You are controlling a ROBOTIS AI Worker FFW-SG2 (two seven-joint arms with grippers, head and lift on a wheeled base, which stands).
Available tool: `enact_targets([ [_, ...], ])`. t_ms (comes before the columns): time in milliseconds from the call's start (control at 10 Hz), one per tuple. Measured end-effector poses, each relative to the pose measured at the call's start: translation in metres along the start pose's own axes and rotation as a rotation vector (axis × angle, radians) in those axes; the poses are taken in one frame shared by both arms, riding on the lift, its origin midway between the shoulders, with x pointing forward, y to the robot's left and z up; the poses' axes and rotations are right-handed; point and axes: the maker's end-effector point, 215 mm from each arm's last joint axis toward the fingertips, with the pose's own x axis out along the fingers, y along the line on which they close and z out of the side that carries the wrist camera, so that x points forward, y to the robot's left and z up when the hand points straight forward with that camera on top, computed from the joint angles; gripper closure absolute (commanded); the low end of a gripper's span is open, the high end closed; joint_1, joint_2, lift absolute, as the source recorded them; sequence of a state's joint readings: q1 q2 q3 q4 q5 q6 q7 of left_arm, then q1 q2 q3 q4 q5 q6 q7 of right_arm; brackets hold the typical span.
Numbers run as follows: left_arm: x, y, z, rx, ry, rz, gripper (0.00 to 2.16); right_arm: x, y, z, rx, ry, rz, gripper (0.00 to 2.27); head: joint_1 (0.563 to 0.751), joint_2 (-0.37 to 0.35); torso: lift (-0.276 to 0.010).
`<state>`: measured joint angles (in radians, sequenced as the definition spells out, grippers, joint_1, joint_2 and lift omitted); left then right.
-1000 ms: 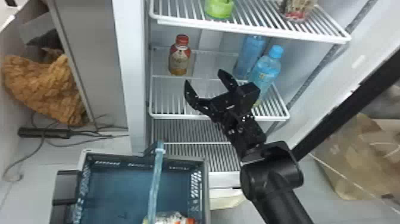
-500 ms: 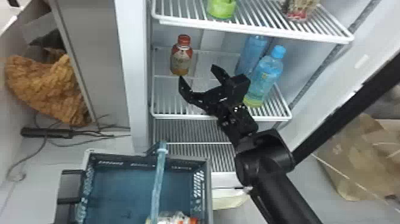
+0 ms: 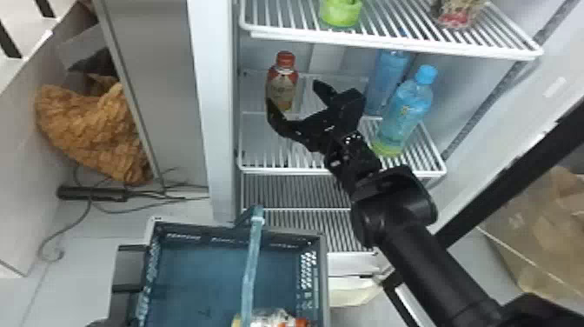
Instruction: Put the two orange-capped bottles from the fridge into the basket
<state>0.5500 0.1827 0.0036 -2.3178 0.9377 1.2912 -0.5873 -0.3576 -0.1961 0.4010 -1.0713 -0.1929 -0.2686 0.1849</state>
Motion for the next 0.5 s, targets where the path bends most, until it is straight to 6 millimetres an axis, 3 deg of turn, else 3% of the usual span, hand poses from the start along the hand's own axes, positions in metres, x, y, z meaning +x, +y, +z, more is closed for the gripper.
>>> enact_targets([
  [500, 0.005, -0.002, 0.002, 0.004, 0.003, -0.013, 1.2, 0.026, -0.019, 0.011, -0.03, 0.003, -0.003, 0.0, 0.695, -0.164, -0.235],
])
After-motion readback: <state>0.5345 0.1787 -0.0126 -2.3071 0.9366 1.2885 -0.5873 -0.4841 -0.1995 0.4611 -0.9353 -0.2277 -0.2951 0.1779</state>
